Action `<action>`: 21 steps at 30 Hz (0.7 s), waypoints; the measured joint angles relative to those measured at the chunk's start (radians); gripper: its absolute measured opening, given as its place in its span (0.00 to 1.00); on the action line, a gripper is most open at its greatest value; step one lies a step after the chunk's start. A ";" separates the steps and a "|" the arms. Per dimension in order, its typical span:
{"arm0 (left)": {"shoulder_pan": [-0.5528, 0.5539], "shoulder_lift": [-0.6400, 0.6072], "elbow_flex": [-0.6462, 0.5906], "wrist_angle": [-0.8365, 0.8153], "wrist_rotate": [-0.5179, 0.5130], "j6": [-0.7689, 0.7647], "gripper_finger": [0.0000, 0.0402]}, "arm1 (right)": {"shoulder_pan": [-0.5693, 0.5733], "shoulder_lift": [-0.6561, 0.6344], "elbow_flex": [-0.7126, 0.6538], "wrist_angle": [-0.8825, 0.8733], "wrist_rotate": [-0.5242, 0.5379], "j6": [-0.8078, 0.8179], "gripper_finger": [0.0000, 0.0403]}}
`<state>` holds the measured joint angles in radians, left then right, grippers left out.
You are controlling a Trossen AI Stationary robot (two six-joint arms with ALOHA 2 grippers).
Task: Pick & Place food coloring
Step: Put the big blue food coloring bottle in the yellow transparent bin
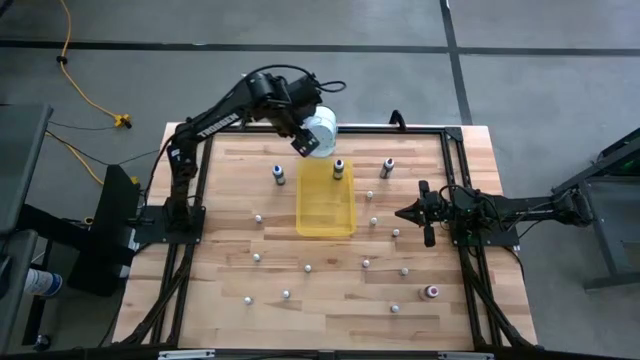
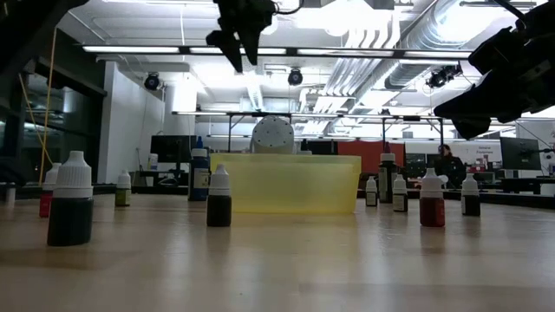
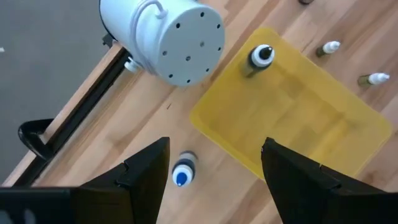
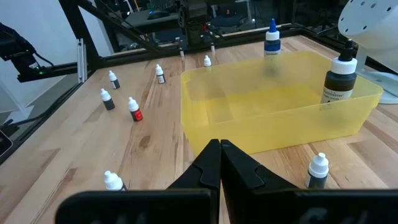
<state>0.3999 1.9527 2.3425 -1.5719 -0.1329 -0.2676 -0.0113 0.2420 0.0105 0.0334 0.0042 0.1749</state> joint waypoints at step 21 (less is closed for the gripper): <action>0.092 -0.341 -0.343 0.001 0.033 0.025 0.60 | 0.000 0.000 0.000 0.000 0.000 0.000 0.00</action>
<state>0.4919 1.6121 1.9994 -1.5711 -0.1004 -0.2424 -0.0113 0.2417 0.0105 0.0334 0.0044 0.1749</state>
